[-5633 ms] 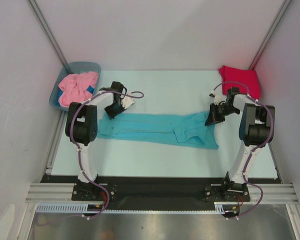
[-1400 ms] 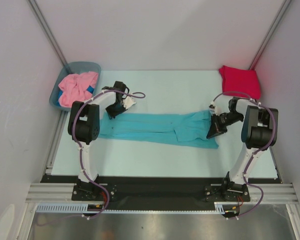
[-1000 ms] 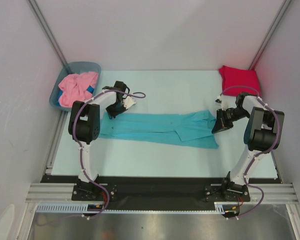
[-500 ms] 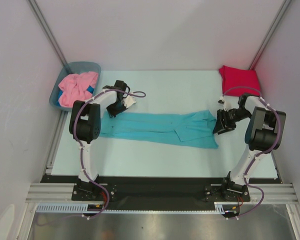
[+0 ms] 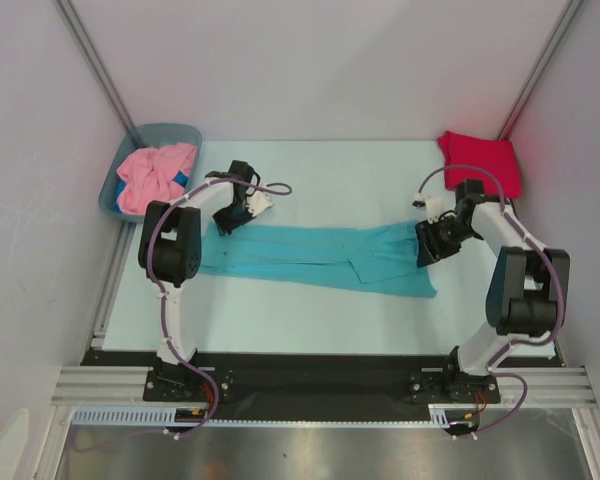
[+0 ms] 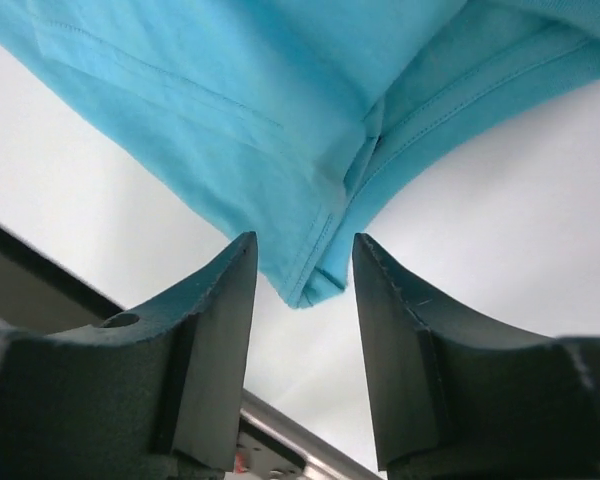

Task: Fold and stack the t-shirts
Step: Fold the tshirt

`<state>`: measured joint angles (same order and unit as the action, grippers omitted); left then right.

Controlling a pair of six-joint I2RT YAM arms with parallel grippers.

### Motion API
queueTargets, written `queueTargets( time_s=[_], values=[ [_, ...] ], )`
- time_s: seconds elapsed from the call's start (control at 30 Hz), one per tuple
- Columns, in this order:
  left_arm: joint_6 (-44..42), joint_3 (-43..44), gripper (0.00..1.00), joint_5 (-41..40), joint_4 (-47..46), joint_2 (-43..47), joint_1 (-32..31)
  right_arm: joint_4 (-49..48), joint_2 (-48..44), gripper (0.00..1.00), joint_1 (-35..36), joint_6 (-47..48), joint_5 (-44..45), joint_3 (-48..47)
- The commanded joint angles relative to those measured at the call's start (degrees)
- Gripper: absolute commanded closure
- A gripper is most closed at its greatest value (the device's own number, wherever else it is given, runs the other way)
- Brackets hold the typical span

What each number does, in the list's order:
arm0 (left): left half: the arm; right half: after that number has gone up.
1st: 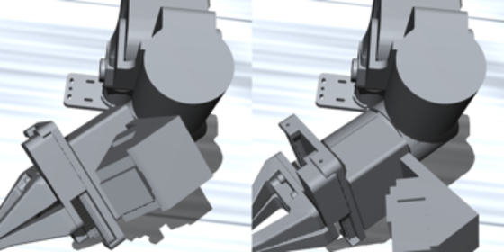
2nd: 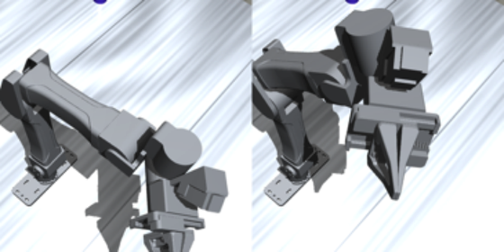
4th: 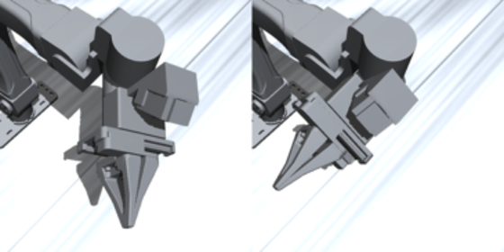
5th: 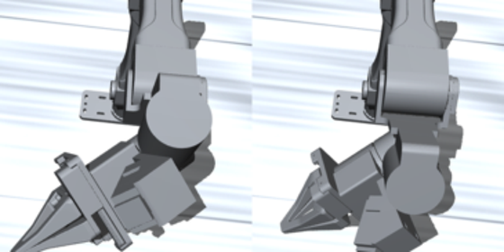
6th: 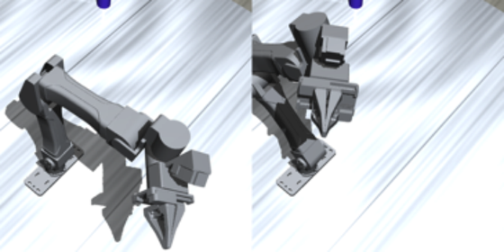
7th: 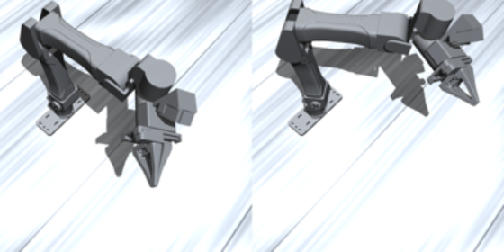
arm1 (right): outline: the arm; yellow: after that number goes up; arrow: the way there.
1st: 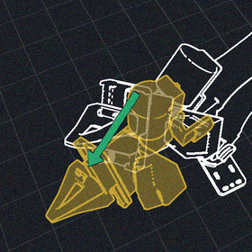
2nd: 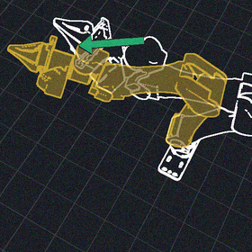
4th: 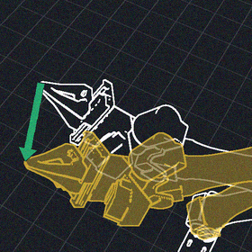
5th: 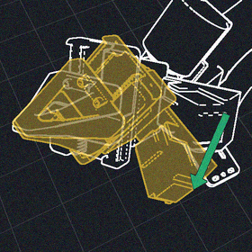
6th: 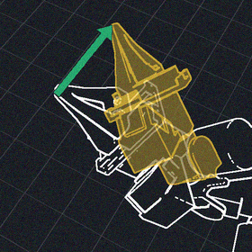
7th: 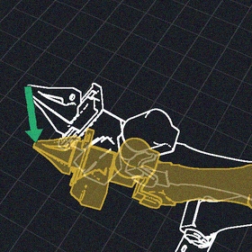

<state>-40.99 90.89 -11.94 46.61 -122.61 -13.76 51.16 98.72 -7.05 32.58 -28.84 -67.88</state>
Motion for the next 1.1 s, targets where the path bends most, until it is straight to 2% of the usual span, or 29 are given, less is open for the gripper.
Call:
queueTargets(
  time_s=[0.0,0.13,0.37,0.77,1.07],
  values=[
    [-0.8,1.3,1.00,0.1,-3.3,-0.3,-0.2,-7.6,-9.1,0.51,4.0,3.0,10.9,2.7],
    [-1.2,1.0,1.00,-0.4,-3.1,0.1,-0.3,-12.0,-13.9,0.50,10.1,7.8,19.2,4.9],
    [-1.5,0.9,1.00,-0.2,-3.1,0.6,-0.6,-16.7,-12.5,0.50,19.3,13.7,27.8,7.1],
    [-2.3,-1.0,1.00,0.3,-3.9,1.8,-0.6,-20.4,-12.0,0.52,32.8,22.0,33.1,9.6],
    [-2.9,-2.6,1.00,0.6,-4.8,3.0,-0.7,-21.4,-13.1,0.54,36.4,24.6,33.1,16.0]
  ],
)
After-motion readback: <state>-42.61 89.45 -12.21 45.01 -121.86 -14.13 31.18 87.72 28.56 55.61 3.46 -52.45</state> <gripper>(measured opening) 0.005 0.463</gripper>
